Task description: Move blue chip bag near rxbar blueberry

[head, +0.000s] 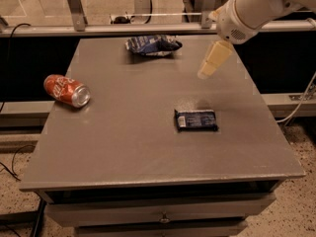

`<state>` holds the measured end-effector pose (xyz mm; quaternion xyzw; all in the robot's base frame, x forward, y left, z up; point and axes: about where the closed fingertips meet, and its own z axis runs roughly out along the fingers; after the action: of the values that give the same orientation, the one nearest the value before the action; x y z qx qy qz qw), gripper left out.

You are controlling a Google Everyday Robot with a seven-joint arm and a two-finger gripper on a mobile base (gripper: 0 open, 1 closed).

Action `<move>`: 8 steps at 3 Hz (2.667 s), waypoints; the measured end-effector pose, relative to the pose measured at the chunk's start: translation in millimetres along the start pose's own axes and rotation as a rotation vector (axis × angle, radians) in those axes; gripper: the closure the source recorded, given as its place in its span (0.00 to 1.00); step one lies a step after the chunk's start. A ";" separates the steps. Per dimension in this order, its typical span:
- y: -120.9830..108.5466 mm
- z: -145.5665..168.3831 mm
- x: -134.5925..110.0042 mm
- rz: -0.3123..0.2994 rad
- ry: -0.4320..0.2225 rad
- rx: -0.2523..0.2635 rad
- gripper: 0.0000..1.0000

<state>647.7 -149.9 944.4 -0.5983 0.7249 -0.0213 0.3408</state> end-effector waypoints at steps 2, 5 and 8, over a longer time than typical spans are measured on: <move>-7.9 10.7 1.4 0.061 -0.041 0.022 0.00; -72.5 115.4 -26.1 0.331 -0.206 0.055 0.00; -100.0 191.4 -52.4 0.532 -0.356 -0.010 0.16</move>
Offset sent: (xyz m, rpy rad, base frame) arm 0.0423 -0.0039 -0.0137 0.2259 -0.0349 -0.1388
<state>835.2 -59.9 866.1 -0.3838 0.7850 0.1769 0.4531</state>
